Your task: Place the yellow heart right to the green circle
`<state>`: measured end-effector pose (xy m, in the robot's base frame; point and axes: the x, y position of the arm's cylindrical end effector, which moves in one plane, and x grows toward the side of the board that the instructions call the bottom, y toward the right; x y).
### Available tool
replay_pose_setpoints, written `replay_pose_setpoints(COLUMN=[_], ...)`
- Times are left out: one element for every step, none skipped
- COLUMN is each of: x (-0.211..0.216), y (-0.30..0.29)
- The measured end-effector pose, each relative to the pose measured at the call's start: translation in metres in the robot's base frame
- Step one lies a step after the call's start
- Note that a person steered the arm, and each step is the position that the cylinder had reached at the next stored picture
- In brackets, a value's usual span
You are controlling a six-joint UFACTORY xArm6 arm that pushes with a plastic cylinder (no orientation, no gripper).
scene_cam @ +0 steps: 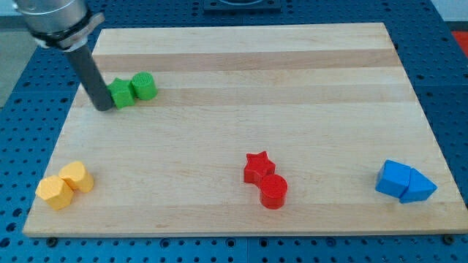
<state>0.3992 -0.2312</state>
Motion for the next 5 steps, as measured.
replay_pose_setpoints(x=[-0.014,-0.016,0.025,0.074,0.084], y=[0.001,0.001,0.001,-0.029,-0.072])
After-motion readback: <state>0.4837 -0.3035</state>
